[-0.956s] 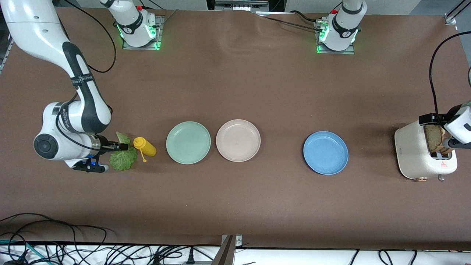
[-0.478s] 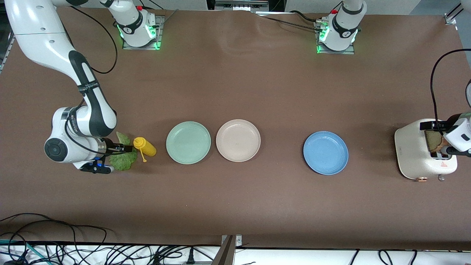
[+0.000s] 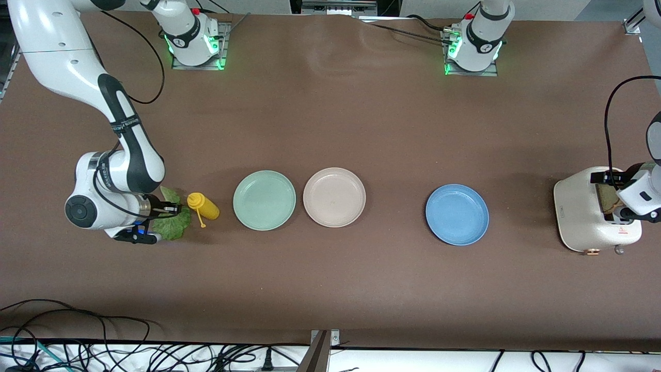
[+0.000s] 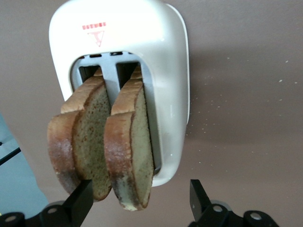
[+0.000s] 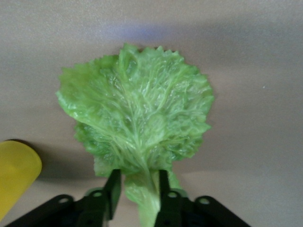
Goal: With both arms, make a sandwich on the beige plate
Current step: 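Grasp the lettuce with the right gripper while the left gripper grasps toast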
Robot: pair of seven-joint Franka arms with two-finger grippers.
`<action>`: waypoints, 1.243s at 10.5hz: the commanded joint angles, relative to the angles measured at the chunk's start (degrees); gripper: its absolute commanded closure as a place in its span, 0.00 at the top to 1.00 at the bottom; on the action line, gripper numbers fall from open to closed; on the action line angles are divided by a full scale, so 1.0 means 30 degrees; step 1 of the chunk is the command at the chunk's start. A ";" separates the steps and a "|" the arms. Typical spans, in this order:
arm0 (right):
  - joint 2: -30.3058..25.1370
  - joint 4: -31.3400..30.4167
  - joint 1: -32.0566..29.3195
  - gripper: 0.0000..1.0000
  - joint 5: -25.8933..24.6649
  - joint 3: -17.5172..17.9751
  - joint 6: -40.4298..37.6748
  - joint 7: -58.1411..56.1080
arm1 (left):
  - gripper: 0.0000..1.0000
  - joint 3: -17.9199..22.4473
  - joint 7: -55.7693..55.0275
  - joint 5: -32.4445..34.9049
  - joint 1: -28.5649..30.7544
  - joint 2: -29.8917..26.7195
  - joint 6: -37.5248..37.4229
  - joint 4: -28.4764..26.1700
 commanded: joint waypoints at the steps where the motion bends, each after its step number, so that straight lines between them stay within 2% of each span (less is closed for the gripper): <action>1: -0.0320 0.0404 -0.0172 0.00 -0.0212 0.0139 -0.0003 -0.0194 | 0.69 -0.0162 0.0342 0.0620 0.0307 0.0338 0.0531 0.0080; 3: -0.0905 0.0756 -0.0172 0.00 -0.0212 0.0110 -0.0121 -0.0282 | 0.22 -0.0162 0.0312 0.0329 0.0364 0.0573 0.0387 0.0167; 5: -0.1578 0.0874 -0.0201 0.00 -0.0212 0.0081 -0.0470 -0.0282 | 0.01 -0.0162 0.0225 0.0356 0.0278 0.0486 -0.0023 0.0430; 9: -0.3452 0.1196 -0.0201 0.00 -0.0242 -0.0181 -0.1232 -0.0952 | 0.00 -0.0337 0.0283 0.0502 0.0219 -0.0651 -0.0869 0.0664; 10: -0.3834 0.1226 -0.0201 0.00 -0.0242 -0.0241 -0.1640 -0.1275 | 0.00 -0.0454 0.0225 0.0590 -0.0071 -0.0918 -0.1976 0.1014; 13: -0.5035 0.1226 -0.0201 0.00 -0.0242 -0.0213 -0.2492 -0.1483 | 0.00 -0.0835 -0.0066 0.0417 -0.1299 -0.0979 -0.6484 0.3821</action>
